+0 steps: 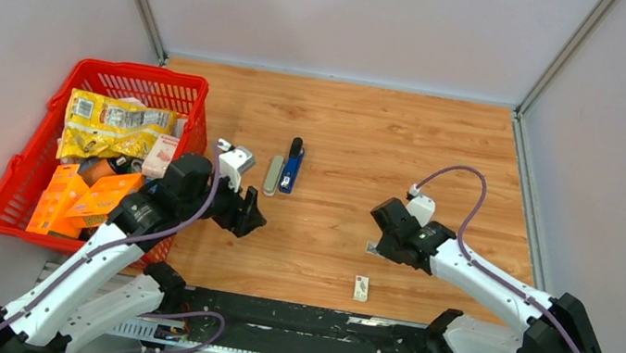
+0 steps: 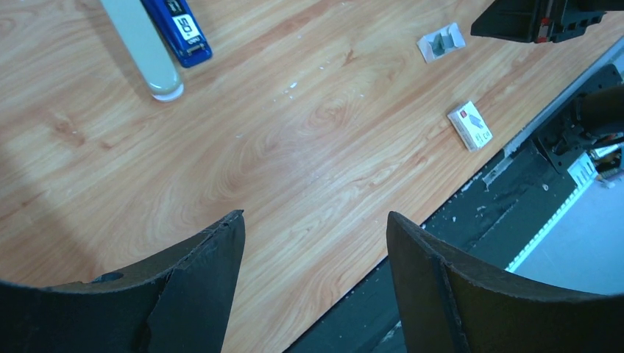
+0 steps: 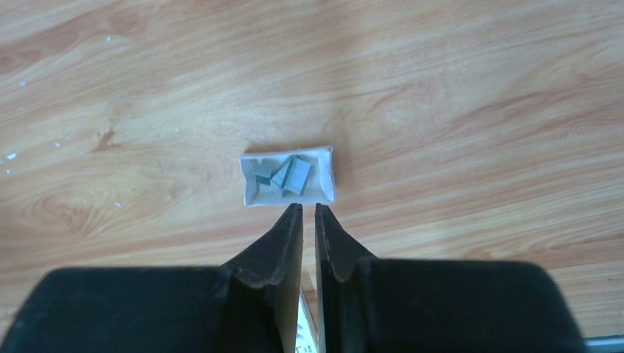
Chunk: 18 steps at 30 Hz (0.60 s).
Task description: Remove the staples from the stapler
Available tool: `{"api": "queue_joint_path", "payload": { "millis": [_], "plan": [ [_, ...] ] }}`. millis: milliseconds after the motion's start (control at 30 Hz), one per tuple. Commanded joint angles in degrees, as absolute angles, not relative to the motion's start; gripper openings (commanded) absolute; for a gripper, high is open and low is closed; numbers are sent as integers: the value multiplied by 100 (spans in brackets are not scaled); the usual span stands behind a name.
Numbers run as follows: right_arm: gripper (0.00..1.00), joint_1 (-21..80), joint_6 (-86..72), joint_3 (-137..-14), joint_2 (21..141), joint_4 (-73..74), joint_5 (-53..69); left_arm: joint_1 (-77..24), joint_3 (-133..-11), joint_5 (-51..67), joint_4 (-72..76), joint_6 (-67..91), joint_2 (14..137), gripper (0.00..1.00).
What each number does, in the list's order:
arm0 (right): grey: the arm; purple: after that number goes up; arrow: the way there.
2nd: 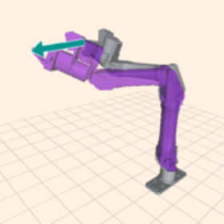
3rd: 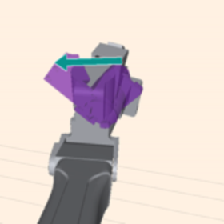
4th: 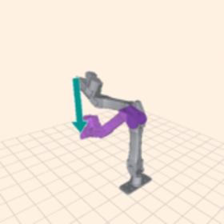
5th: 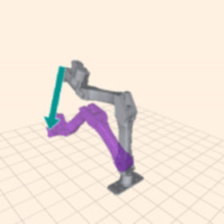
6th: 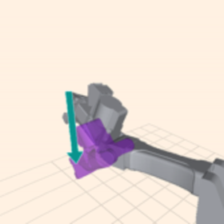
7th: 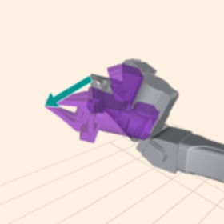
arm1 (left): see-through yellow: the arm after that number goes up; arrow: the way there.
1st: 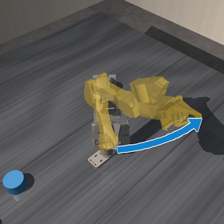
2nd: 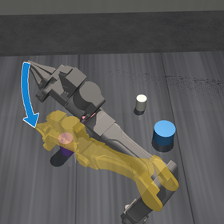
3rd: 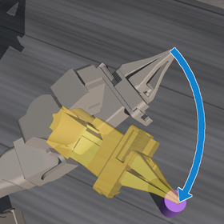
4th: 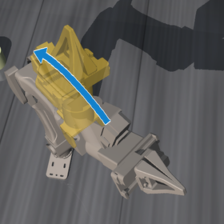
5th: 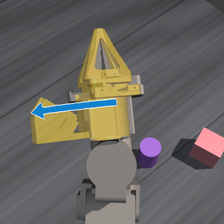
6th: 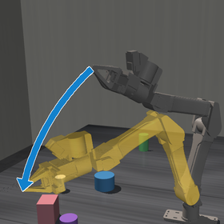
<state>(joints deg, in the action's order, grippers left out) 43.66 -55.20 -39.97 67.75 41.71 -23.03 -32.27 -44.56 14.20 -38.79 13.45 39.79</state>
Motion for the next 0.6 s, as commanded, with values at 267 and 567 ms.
{"api": "queue_joint_path", "payload": {
  "millis": [267, 567],
  "plan": [
    [5, 5361, -5976, -3639, 6706, 4413, -1978, -3340, -4228, 2013, -3217, 1942, 4491, 72],
    [0, 5695, -6222, -3375, 6636, 4342, -1951, -3647, -3955, 1969, -2971, 2337, 4614, 62]
  ]
}}
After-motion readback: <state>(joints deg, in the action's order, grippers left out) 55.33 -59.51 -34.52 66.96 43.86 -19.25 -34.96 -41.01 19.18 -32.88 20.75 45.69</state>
